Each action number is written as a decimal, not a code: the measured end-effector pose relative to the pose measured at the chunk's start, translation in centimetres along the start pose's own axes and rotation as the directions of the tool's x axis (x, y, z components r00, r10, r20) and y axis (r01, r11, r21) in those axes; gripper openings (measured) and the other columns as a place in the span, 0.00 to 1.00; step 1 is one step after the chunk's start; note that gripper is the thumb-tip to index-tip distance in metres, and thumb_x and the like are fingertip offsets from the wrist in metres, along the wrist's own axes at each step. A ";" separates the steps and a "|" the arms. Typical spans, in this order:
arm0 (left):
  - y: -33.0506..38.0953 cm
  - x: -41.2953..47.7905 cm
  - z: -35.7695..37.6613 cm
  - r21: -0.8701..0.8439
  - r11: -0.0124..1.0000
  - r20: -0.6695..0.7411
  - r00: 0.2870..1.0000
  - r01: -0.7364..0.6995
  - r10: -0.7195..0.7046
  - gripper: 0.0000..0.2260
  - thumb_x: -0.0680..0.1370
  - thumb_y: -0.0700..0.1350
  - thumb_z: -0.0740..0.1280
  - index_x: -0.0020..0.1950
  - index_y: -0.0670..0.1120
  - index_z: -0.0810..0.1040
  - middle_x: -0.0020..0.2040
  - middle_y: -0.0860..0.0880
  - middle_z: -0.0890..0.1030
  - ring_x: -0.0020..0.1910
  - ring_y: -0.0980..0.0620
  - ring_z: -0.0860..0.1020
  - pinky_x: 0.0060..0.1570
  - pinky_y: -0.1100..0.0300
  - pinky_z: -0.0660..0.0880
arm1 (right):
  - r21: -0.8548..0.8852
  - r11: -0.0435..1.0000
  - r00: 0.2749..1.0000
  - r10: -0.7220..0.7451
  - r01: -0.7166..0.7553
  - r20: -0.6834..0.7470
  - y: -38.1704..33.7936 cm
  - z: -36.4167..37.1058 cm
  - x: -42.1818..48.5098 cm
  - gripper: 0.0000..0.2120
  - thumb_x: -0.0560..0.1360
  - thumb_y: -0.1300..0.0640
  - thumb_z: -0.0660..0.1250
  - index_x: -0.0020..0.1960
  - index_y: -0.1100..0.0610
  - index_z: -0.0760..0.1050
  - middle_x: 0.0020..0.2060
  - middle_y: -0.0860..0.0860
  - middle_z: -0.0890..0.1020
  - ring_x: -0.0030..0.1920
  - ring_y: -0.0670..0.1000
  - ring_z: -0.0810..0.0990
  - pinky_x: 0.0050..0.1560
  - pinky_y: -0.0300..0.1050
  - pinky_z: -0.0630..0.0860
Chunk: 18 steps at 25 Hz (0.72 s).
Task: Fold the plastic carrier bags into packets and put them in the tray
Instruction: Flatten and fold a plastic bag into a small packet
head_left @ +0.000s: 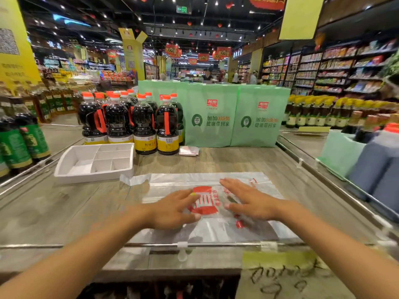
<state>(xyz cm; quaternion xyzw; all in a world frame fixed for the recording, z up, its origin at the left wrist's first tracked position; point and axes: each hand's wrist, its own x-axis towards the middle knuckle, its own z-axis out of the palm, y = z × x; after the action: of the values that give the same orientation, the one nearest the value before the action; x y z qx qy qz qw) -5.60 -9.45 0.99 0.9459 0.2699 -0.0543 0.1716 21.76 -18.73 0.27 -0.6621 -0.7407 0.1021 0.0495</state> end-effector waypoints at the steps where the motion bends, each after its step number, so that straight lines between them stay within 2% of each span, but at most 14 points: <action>1: 0.8 0.6 0.7 0.031 0.999 0.012 1.000 0.009 -0.009 0.33 0.84 0.61 0.55 0.84 0.52 0.45 0.84 0.50 0.43 0.82 0.50 0.43 0.78 0.55 0.42 | -0.002 1.000 1.000 0.011 -0.011 0.028 -0.2 0.1 -0.8 0.37 0.83 0.39 0.58 0.84 0.48 0.43 0.82 0.46 0.43 0.82 0.48 0.42 0.79 0.46 0.40; 4: 1.2 2.7 2.8 0.149 0.987 0.043 0.996 0.067 -0.074 0.34 0.83 0.66 0.52 0.84 0.54 0.42 0.84 0.49 0.40 0.82 0.48 0.41 0.80 0.47 0.41 | 0.000 0.998 0.991 0.064 -0.064 0.121 0.0 1.0 -2.2 0.40 0.82 0.36 0.58 0.83 0.47 0.41 0.82 0.48 0.40 0.82 0.51 0.40 0.81 0.51 0.40; 6: 0.5 4.0 3.1 0.192 0.977 0.054 0.993 0.092 -0.104 0.37 0.80 0.71 0.49 0.83 0.57 0.40 0.83 0.51 0.38 0.82 0.48 0.38 0.79 0.44 0.39 | -0.039 0.992 0.975 0.127 -0.122 0.183 0.6 1.6 -2.6 0.42 0.79 0.29 0.53 0.83 0.47 0.40 0.82 0.50 0.40 0.82 0.53 0.39 0.81 0.53 0.41; 9: -0.5 5.5 2.3 0.191 0.976 0.017 0.994 0.099 -0.104 0.45 0.70 0.79 0.40 0.83 0.58 0.41 0.83 0.53 0.40 0.82 0.49 0.40 0.79 0.44 0.40 | -0.102 0.975 0.950 0.215 -0.196 0.227 1.9 1.5 -2.7 0.58 0.61 0.16 0.39 0.83 0.46 0.38 0.82 0.50 0.39 0.82 0.55 0.38 0.81 0.54 0.40; 10: -0.7 6.0 2.2 0.192 0.976 -0.011 0.995 0.102 -0.102 0.42 0.73 0.77 0.40 0.83 0.58 0.42 0.84 0.53 0.41 0.82 0.49 0.41 0.79 0.44 0.40 | -0.105 0.970 0.945 0.238 -0.219 0.225 2.5 1.3 -2.4 0.58 0.60 0.16 0.38 0.83 0.46 0.38 0.82 0.50 0.39 0.82 0.55 0.38 0.81 0.55 0.40; 12: -1.1 6.9 2.6 0.166 0.981 -0.084 0.992 0.102 -0.089 0.31 0.83 0.67 0.44 0.84 0.57 0.44 0.84 0.52 0.43 0.82 0.49 0.41 0.79 0.46 0.40 | -0.107 0.961 0.935 0.275 -0.257 0.224 3.5 1.0 -1.9 0.49 0.70 0.20 0.42 0.82 0.45 0.36 0.82 0.50 0.38 0.82 0.55 0.37 0.81 0.56 0.40; 13: -1.3 7.1 2.9 0.155 0.983 -0.104 0.991 0.094 -0.078 0.29 0.85 0.63 0.45 0.84 0.57 0.44 0.84 0.53 0.43 0.82 0.49 0.41 0.79 0.47 0.39 | -0.096 0.959 0.933 0.283 -0.267 0.222 4.0 1.0 -1.7 0.47 0.72 0.22 0.43 0.82 0.45 0.36 0.82 0.49 0.37 0.82 0.55 0.37 0.80 0.57 0.39; 18: -3.0 6.8 3.4 0.164 0.980 -0.095 0.991 0.111 -0.096 0.28 0.84 0.65 0.45 0.83 0.60 0.42 0.83 0.56 0.42 0.82 0.52 0.41 0.79 0.47 0.38 | -0.096 0.966 0.942 0.255 -0.239 0.217 5.0 1.3 -1.5 0.56 0.60 0.18 0.37 0.82 0.44 0.35 0.82 0.48 0.37 0.82 0.54 0.36 0.80 0.57 0.39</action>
<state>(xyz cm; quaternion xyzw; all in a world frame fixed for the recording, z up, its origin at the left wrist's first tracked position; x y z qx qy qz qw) -1.44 -4.91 -4.37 0.9432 0.3205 -0.0448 0.0758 26.51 -19.83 -1.95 -0.7351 -0.6556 0.1574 -0.0715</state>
